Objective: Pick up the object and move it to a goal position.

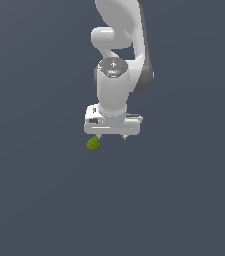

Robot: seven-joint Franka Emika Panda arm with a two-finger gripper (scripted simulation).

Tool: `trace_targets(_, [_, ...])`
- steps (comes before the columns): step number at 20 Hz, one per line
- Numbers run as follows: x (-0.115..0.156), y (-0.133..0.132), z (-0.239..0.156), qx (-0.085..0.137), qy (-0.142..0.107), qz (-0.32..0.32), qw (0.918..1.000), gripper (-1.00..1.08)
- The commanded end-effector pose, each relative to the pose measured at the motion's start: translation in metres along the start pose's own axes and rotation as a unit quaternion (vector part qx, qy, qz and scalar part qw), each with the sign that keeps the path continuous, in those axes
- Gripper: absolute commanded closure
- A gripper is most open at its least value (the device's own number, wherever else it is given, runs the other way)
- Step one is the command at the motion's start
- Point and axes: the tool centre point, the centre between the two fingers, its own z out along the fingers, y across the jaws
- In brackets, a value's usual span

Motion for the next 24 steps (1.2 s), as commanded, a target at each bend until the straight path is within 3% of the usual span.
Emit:
trace_targets(1, [0.0,0.0,0.0,0.0,0.0,0.0,1.0,-0.92])
trace_targets(15, [-0.002,0.02,-0.006,0.005,0.001,0.013,0.9999,-0.92])
trace_targets(24, [-0.02,0.045,0.027,0.006,-0.004,0.089,0.996,-0.92])
